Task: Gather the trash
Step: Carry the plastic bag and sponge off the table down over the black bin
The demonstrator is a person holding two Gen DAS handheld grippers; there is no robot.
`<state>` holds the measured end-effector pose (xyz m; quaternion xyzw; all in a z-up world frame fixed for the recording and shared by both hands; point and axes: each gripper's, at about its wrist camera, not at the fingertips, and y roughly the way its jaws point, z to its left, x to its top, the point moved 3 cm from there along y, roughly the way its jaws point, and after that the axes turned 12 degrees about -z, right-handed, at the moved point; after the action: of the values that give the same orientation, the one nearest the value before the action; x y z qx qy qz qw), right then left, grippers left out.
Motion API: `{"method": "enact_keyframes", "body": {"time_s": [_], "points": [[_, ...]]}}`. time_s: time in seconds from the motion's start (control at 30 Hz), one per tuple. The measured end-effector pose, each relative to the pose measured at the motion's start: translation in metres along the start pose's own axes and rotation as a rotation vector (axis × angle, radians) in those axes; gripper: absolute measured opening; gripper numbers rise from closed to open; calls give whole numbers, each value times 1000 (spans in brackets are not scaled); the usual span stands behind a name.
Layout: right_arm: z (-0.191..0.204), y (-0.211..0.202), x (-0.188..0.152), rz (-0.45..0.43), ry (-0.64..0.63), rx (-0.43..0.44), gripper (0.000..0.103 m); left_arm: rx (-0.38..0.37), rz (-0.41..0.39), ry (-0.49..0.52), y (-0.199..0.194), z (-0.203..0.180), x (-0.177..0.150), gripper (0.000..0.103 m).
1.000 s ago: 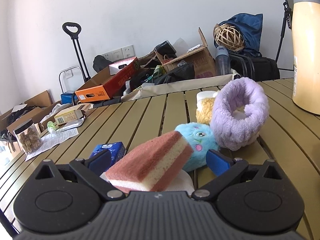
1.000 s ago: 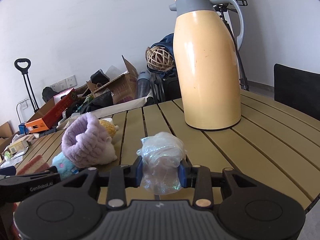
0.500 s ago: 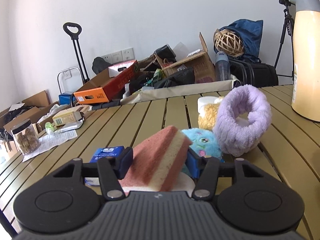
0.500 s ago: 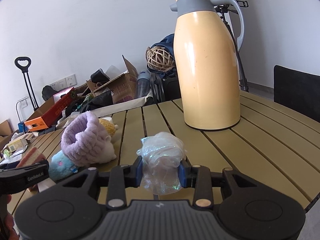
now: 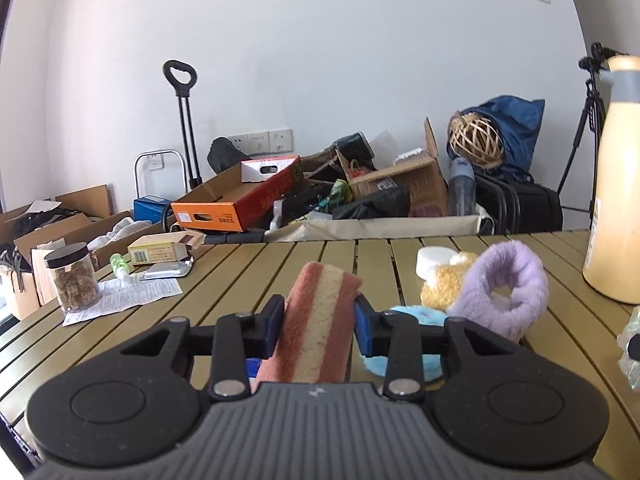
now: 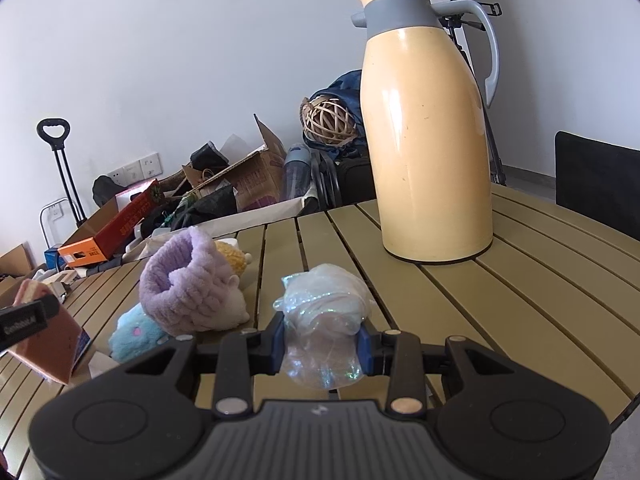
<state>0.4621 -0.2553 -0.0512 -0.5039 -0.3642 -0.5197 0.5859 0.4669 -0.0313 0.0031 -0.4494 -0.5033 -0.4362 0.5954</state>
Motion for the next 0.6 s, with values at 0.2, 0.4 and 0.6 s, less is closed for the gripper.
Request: {"method": "enact_keyframes", "body": {"time_s": [0.2, 0.4, 0.6], "points": [[6, -1, 0, -3, 4, 15, 34, 4, -23, -57, -8, 21, 8, 36], [15, -4, -1, -6, 0, 38, 34, -29, -38, -108, -20, 34, 14, 36], [23, -13, 1, -20, -15, 73, 34, -58, -50, -157, -38, 49, 21, 36]]}}
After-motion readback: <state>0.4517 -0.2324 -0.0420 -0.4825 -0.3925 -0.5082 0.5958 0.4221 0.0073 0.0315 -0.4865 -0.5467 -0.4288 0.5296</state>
